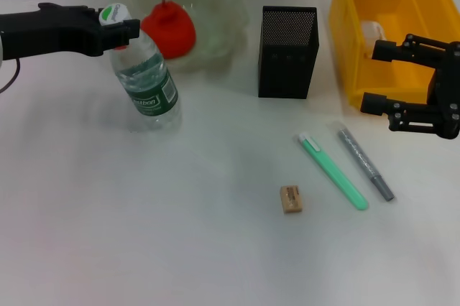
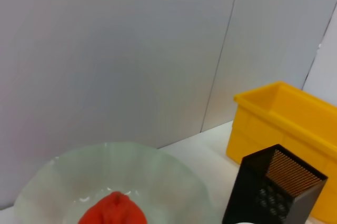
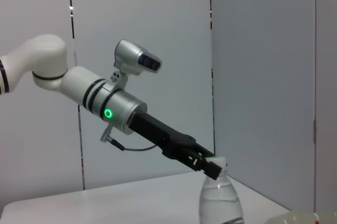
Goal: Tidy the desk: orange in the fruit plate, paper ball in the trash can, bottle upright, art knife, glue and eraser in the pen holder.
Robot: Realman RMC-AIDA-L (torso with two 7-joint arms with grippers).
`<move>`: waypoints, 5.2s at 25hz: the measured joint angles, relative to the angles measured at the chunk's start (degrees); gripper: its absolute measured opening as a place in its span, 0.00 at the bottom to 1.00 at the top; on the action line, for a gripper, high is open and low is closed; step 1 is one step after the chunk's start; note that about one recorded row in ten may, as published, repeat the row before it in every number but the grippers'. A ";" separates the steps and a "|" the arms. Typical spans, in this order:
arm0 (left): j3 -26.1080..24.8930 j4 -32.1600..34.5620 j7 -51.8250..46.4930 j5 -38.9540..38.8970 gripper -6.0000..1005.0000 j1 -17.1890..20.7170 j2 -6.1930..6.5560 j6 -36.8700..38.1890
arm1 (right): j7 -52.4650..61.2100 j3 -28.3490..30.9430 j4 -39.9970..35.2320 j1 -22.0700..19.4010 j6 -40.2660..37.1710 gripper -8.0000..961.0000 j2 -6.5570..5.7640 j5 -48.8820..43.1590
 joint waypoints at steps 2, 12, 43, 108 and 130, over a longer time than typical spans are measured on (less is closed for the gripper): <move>-0.03 -0.68 0.96 -0.15 0.46 0.02 -0.05 -0.80 | 0.01 0.17 0.00 -0.07 -0.03 0.82 0.00 0.00; 0.12 -3.87 5.20 -2.92 0.46 -0.28 0.06 -3.31 | 0.11 -0.02 0.01 0.03 -0.04 0.82 0.00 0.00; 1.05 -11.68 16.91 -9.31 0.47 -0.88 0.01 -5.64 | 0.10 -0.15 0.77 0.83 1.33 0.82 0.00 -0.11; -32.48 -40.61 60.82 -19.72 0.81 8.82 4.79 44.79 | 85.90 -43.60 9.90 37.18 22.41 0.82 0.36 -52.23; -32.46 -41.85 61.78 -19.02 0.81 8.88 4.55 45.05 | 85.67 -48.48 13.85 38.73 26.47 0.52 0.61 -49.11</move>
